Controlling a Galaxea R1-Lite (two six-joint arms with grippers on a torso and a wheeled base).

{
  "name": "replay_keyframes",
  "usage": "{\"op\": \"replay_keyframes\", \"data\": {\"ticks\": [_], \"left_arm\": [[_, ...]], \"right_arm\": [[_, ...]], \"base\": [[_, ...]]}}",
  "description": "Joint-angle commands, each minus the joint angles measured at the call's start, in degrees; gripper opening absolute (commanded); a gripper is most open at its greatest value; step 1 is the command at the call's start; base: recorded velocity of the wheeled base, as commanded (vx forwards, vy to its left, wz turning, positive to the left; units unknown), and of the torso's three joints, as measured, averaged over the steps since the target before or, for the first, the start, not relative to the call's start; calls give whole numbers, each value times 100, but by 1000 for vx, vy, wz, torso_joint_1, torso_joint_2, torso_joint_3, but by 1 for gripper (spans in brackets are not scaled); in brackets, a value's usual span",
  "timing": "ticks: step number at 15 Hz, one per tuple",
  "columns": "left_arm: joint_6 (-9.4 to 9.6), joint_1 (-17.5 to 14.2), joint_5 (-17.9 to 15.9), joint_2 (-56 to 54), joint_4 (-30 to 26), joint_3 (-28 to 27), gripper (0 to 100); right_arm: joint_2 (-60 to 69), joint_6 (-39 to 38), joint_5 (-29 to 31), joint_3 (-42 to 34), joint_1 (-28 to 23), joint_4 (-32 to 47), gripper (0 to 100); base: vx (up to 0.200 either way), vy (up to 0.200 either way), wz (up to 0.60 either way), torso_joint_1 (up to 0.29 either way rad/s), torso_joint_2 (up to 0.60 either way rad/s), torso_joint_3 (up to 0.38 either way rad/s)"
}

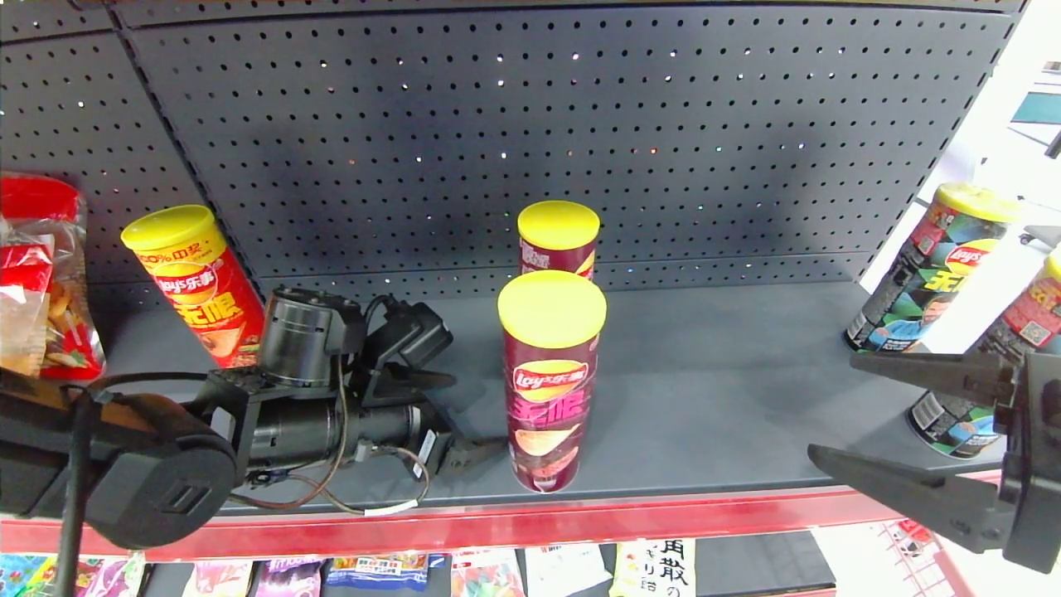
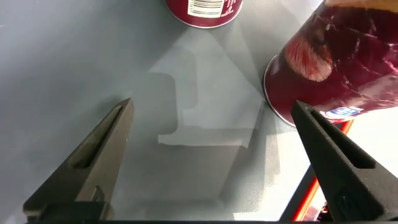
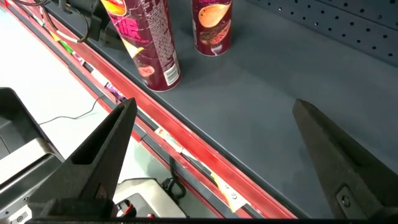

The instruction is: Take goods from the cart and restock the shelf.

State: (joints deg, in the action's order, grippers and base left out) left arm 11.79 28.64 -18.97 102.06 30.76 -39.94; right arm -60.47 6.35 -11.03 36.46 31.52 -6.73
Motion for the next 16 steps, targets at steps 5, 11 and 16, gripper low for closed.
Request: {"op": "replay_keyframes", "data": {"ticks": [5,11,16], "left_arm": [[-247,-139,640,-1760,-26,1181,100],[-660,-148,2152,-5548,-1564,2482,100],[-704,-825,2495,-8299,-5668,1665,100]], "right_arm": [[360,42,93,-693,-6,-21,100],[2056,50,1051,-1827,-85,23,100],[2962,33,1446,-2301,-1395,40,100]], "base": [[0,0,0,0,0,0],[0,0,0,0,0,0],[0,0,0,0,0,0]]}}
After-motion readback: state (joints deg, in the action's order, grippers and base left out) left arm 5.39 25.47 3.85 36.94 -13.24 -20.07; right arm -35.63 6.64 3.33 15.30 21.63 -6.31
